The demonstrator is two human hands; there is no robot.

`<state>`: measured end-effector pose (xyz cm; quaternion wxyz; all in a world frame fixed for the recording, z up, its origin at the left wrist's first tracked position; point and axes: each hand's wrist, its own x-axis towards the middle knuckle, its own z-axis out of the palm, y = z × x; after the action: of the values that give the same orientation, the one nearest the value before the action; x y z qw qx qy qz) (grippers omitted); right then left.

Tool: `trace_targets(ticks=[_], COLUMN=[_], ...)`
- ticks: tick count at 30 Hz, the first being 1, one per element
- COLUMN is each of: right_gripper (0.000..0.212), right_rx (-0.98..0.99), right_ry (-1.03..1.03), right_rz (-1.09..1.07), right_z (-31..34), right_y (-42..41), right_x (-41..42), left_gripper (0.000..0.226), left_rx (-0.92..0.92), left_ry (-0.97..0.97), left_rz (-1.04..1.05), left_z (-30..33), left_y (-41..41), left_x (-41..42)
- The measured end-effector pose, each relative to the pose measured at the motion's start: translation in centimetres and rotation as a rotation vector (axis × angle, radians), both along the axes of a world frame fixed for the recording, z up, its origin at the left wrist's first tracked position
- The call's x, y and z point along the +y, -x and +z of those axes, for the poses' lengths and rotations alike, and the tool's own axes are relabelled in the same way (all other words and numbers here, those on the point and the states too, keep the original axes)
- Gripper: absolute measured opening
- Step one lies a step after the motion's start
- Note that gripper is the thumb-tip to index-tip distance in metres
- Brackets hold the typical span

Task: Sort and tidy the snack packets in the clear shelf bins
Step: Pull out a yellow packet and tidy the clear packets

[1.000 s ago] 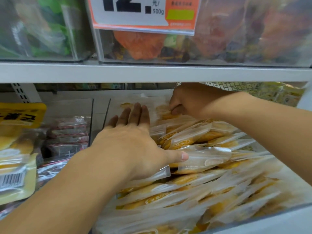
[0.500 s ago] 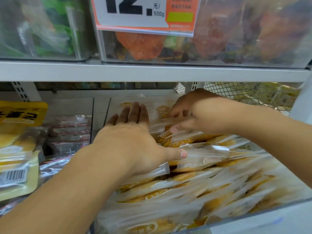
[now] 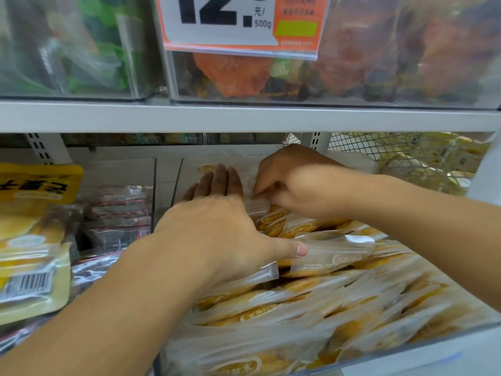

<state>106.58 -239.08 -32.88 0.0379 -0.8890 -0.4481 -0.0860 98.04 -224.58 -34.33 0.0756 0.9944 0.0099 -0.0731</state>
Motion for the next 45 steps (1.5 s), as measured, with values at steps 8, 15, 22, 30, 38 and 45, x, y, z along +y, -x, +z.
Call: trace_targets(ticks=[8, 15, 22, 30, 38, 45], right_gripper=[0.008, 0.005, 0.033, 0.031, 0.018, 0.083], right_rx=[0.388, -0.041, -0.217, 0.063, 0.299, 0.326], right_ry=[-0.625, 0.207, 0.333, 0.048, 0.061, 0.311], right_rz=[-0.138, -0.131, -0.161, -0.182, -0.176, -0.445], right_z=[-1.0, 1.6, 1.7, 0.5, 3.4, 3.7], right_y=[0.0, 1.5, 2.8, 1.7, 2.0, 2.3], right_x=[0.1, 3.4, 5.6, 6.2, 0.5, -5.0], left_gripper=[0.148, 0.119, 0.138, 0.125, 0.079, 0.050], left_rx=[-0.126, -0.104, 0.074, 0.028, -0.078, -0.155], left_ry=[0.053, -0.014, -0.128, -0.085, -0.073, 0.096], left_rz=[0.031, 0.003, -0.073, -0.068, -0.160, -0.245], left_z=[0.4, 1.0, 1.6, 1.1, 1.1, 0.9], left_y=[0.6, 0.6, 1.3, 0.7, 0.1, -0.5], left_x=[0.1, 1.2, 4.5, 3.9, 2.6, 0.9])
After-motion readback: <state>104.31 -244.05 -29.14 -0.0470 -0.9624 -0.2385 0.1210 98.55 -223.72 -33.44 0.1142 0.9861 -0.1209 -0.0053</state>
